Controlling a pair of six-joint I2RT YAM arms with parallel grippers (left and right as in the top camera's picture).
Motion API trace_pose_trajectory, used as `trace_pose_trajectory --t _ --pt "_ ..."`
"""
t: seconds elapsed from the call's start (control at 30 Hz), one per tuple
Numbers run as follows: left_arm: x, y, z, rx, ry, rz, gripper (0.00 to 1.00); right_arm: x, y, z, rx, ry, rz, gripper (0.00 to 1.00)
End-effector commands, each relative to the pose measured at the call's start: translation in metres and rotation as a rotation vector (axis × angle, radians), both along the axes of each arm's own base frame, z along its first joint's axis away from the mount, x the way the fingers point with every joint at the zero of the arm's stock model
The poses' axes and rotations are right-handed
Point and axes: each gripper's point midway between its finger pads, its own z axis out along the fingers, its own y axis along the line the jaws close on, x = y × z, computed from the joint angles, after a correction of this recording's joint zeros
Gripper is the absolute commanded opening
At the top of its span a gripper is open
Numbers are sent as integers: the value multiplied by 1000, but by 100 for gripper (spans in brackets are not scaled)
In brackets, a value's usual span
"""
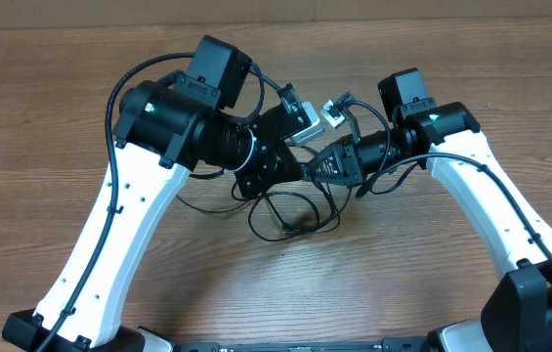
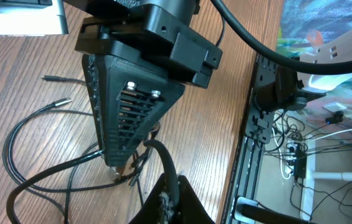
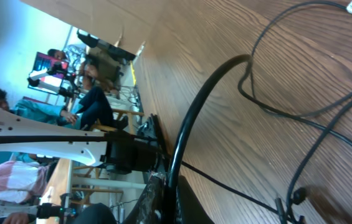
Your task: Untangle cables
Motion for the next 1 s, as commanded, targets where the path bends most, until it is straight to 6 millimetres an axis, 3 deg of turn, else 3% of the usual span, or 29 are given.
trace_pose_trajectory --t 0.0,0.2,0.33,0.43,0.57,0.77,0.97 --pt "-1 -5 3 -28 13 -9 4 5 -6 -15 -84 -8 -29 4" --pt "6 5 -7 49 8 48 4 24 -33 -53 -366 71 -216 4" --pt "8 9 -7 55 6 62 4 45 -74 -84 -648 140 -482 4" --pt "13 15 -4 50 16 104 4 53 -92 -91 -741 150 -588 4" --pt "25 27 7 31 36 207 4 54 -94 -92 -748 151 -599 4" --pt "47 56 44 -38 4 382 4 56 -96 -92 -755 143 -611 4" --pt "40 81 119 -212 -133 445 4 56 -96 -92 -758 142 -613 4"
